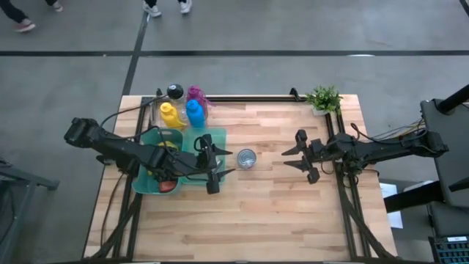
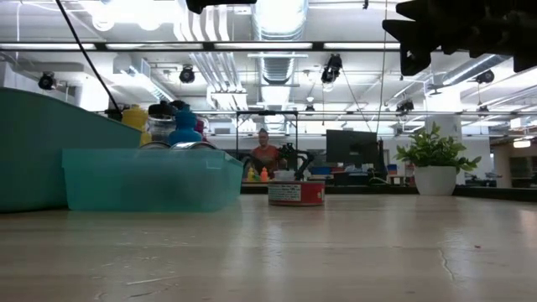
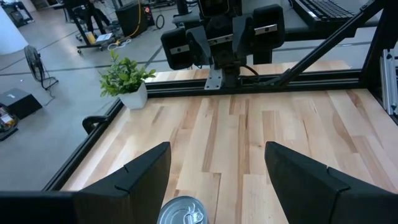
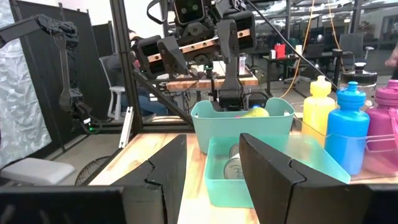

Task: Pick & Place Food Item
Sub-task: Put the red tuna can into the light green bin

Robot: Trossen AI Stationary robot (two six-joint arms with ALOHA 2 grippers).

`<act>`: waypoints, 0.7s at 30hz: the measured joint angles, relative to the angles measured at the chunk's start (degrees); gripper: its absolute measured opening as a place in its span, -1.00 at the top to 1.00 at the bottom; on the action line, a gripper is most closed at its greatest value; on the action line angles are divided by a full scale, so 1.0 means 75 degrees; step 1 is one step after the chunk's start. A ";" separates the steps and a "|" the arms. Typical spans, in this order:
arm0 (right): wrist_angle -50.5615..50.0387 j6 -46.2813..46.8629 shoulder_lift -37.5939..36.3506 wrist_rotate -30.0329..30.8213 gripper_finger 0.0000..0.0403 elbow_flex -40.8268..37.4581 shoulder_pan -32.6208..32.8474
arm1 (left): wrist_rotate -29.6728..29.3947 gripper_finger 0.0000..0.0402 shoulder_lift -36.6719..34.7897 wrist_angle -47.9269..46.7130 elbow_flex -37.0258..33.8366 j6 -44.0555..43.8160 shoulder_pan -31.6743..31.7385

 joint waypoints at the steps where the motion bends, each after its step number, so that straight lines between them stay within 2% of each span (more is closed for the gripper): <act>1: 0.0000 0.0003 0.0000 0.0000 0.27 0.0000 0.0000 | 0.0000 -0.32 0.0000 -0.0001 -0.0002 -0.0002 0.0000; 21: 0.0001 0.0003 -0.0003 0.0000 0.27 -0.0001 0.0000 | 0.0002 -0.32 0.0000 0.0482 0.0000 -0.0963 0.0006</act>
